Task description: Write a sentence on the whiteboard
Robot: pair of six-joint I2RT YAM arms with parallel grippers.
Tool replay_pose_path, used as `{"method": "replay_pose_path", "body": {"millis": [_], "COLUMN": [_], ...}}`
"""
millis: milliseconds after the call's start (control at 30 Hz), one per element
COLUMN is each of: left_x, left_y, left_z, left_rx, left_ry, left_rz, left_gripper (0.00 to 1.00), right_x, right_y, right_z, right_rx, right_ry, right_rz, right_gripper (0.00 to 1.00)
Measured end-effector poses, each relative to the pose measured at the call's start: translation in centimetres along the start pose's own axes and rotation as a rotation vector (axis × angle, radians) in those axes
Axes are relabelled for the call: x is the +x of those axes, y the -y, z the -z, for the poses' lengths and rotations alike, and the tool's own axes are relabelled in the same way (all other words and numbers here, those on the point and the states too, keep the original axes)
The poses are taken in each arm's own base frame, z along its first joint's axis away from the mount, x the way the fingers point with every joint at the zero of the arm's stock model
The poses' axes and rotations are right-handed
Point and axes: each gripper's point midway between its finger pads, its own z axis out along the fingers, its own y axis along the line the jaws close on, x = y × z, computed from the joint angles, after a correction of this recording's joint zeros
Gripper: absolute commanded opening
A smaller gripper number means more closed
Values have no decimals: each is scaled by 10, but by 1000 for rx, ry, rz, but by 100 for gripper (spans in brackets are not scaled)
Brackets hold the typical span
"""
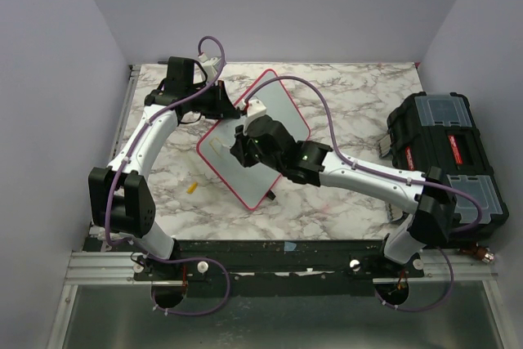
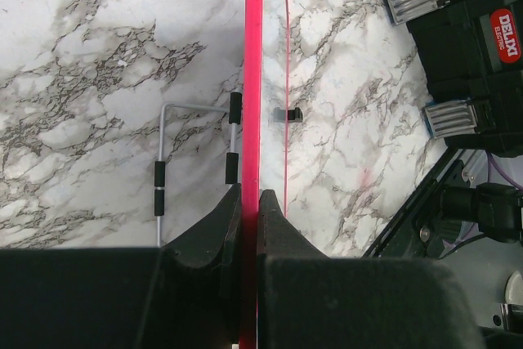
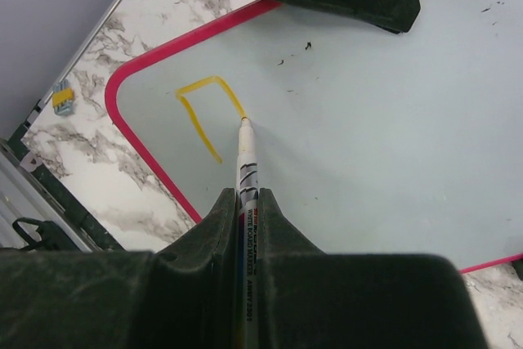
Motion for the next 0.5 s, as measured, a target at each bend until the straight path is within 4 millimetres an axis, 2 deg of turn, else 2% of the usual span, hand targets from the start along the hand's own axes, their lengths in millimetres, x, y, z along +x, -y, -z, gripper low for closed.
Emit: {"method": "replay_pose_path", "body": {"millis": [500], "left_x": [0], "left_y": [0], "left_z": [0], "left_rx": [0], "left_ry": [0], "left_rz": [0], "left_gripper": [0], "right_x": [19], "right_y": [-11], "right_z": [6], "right_rx": [-94], "right_ry": [-68], "right_rz": [-7], "right_gripper": [1]}}
